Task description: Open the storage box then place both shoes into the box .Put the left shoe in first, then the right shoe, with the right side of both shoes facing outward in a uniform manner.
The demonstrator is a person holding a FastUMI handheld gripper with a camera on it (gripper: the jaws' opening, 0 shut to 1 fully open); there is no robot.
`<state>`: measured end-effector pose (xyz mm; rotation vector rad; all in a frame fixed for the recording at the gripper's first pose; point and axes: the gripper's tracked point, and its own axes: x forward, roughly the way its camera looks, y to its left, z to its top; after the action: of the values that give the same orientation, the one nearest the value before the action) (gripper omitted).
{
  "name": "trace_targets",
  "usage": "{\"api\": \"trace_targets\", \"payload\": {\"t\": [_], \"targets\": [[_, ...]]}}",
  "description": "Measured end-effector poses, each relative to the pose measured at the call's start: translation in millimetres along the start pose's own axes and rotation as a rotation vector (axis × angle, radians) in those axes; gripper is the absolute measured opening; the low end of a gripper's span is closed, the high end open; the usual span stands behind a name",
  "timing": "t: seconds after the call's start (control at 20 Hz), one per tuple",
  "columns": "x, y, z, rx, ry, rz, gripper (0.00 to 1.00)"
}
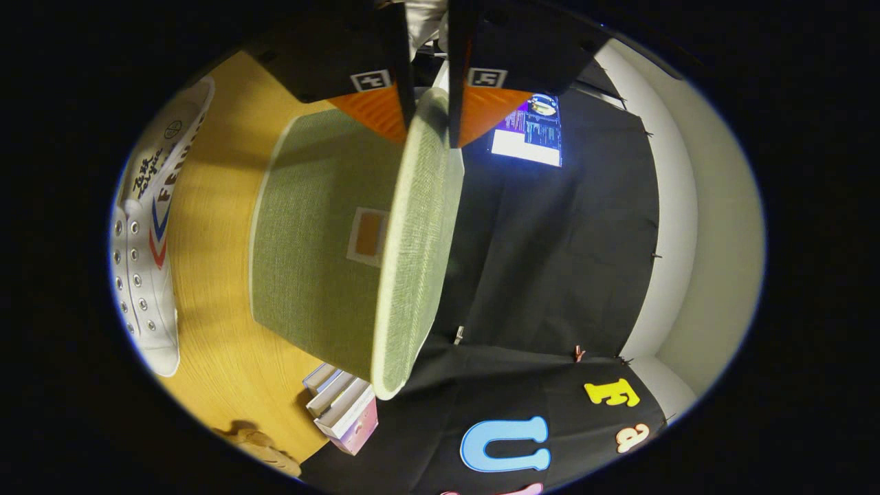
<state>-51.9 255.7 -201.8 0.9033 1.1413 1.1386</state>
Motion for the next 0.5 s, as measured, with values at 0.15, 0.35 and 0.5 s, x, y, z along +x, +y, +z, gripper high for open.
{"api": "trace_targets", "payload": {"t": [0.15, 0.35, 0.5], "targets": [[-0.3, 10.7, -7.6, 0.023, 0.021, -0.003, 0.14], [3.7, 17.8, -6.2, 0.009, 0.030, -0.040, 0.05], [4.0, 31.3, 0.6, 0.015, 0.034, -0.070, 0.05]]}}
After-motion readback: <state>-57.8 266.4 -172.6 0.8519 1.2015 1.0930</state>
